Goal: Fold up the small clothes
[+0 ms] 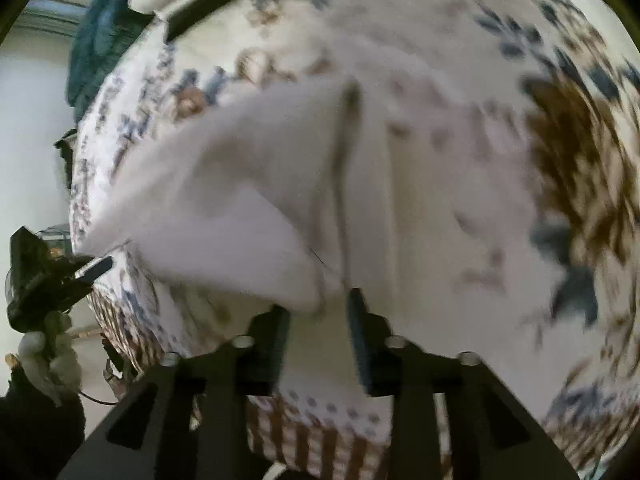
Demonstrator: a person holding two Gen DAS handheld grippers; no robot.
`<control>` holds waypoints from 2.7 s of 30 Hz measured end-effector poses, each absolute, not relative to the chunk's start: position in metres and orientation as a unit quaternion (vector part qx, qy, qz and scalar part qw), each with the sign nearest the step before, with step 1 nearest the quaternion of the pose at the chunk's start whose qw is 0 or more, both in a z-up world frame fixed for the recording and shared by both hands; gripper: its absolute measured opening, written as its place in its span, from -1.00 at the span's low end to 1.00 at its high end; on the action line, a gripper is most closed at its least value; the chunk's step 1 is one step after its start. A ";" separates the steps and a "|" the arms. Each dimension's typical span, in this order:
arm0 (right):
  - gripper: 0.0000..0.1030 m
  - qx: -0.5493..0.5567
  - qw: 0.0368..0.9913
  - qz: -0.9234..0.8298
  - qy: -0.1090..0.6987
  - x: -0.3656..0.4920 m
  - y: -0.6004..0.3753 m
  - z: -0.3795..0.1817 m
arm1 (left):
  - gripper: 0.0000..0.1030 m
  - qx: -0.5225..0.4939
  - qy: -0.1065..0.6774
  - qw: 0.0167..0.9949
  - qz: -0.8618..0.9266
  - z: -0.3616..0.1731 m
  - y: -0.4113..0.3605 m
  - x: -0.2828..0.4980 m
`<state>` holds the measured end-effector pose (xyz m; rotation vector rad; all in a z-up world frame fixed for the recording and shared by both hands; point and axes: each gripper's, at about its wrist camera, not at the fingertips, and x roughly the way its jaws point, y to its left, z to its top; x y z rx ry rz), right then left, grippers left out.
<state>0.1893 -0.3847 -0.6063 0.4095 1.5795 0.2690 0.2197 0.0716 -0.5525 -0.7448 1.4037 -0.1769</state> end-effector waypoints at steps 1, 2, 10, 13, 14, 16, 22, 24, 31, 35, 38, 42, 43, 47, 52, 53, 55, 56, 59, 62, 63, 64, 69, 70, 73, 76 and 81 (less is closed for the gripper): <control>-0.15 0.189 0.677 0.109 0.703 0.184 -0.391 -0.606 | -0.04 -0.341 0.625 0.698 -0.074 -0.549 0.077 0.218; -0.07 0.198 0.678 0.101 0.701 0.182 -0.396 -0.605 | -0.04 -0.342 0.623 0.700 -0.068 -0.547 0.079 0.220; 0.01 0.425 0.689 0.049 0.585 0.191 -0.454 -0.579 | -0.04 -0.350 0.609 0.708 -0.072 -0.548 0.051 0.285; 0.19 0.458 0.674 0.044 0.578 0.209 -0.453 -0.590 | -0.04 -0.345 0.619 0.701 -0.079 -0.561 0.034 0.306; 0.19 0.456 0.668 0.048 0.586 0.218 -0.447 -0.597 | -0.04 -0.344 0.629 0.692 -0.087 -0.569 0.027 0.313; 0.19 0.439 0.656 0.041 0.613 0.237 -0.433 -0.617 | -0.09 -0.322 0.647 0.685 -0.091 -0.583 0.014 0.322; -0.86 0.414 0.652 0.037 0.634 0.268 -0.410 -0.642 | -0.90 -0.230 0.641 0.724 -0.108 -0.573 0.005 0.318; -0.96 0.401 0.671 0.018 0.624 0.272 -0.416 -0.635 | -0.89 -0.216 0.644 0.726 -0.111 -0.575 0.011 0.313; -0.55 0.380 0.650 0.048 0.657 0.265 -0.412 -0.624 | -0.17 -0.286 0.660 0.675 -0.165 -0.581 0.025 0.295; 0.14 0.368 0.635 0.058 0.677 0.243 -0.409 -0.622 | -0.10 -0.302 0.668 0.665 -0.144 -0.584 0.025 0.270; 0.14 0.368 0.611 0.063 0.698 0.228 -0.399 -0.637 | -0.75 -0.310 0.664 0.669 -0.125 -0.588 0.023 0.255; -0.90 0.361 0.617 0.064 0.696 0.214 -0.392 -0.638 | -0.91 -0.264 0.648 0.702 -0.133 -0.570 0.018 0.242; -0.91 0.362 0.629 0.060 0.686 0.212 -0.394 -0.633 | -0.91 -0.254 0.646 0.707 -0.135 -0.568 0.018 0.241; -0.98 0.352 0.649 0.035 0.674 0.210 -0.407 -0.626 | -0.91 -0.215 0.661 0.707 -0.131 -0.581 0.019 0.239; -0.92 0.337 0.626 0.016 0.703 0.214 -0.413 -0.640 | -0.59 -0.241 0.673 0.686 -0.133 -0.584 0.022 0.248; -0.77 0.336 0.626 0.015 0.703 0.216 -0.415 -0.638 | -0.35 -0.252 0.668 0.687 -0.137 -0.579 0.025 0.248; -0.11 0.343 0.638 0.030 0.689 0.218 -0.422 -0.628 | 0.08 -0.278 0.647 0.696 -0.139 -0.565 0.035 0.247; 0.31 0.346 0.644 0.032 0.682 0.220 -0.426 -0.624 | 0.26 -0.288 0.638 0.701 -0.135 -0.561 0.041 0.248; 0.54 0.357 0.661 0.048 0.659 0.224 -0.435 -0.616 | 0.27 -0.315 0.620 0.707 -0.125 -0.561 0.056 0.255; 0.72 0.367 0.652 0.082 0.658 0.236 -0.433 -0.628 | 0.27 -0.343 0.615 0.700 -0.121 -0.572 0.062 0.271; 0.72 0.370 0.646 0.091 0.661 0.241 -0.429 -0.636 | 0.27 -0.353 0.613 0.696 -0.127 -0.576 0.060 0.278; 0.72 0.372 0.640 0.100 0.665 0.247 -0.424 -0.645 | 0.27 -0.354 0.612 0.695 -0.129 -0.580 0.056 0.285; 0.77 0.373 0.621 0.144 0.674 0.263 -0.404 -0.673 | 0.27 -0.279 0.650 0.696 -0.125 -0.604 0.030 0.304; 0.77 0.373 0.619 0.147 0.675 0.265 -0.401 -0.678 | 0.27 -0.256 0.660 0.697 -0.116 -0.610 0.028 0.303; 0.80 0.375 0.611 0.162 0.678 0.269 -0.398 -0.686 | 0.27 -0.255 0.660 0.694 -0.131 -0.618 0.032 0.297; 0.80 0.385 0.601 0.173 0.678 0.272 -0.396 -0.693 | 0.27 -0.268 0.663 0.686 -0.137 -0.625 0.036 0.298; 0.80 0.379 0.592 0.192 0.685 0.277 -0.393 -0.693 | 0.28 -0.224 0.661 0.704 -0.132 -0.606 0.041 0.295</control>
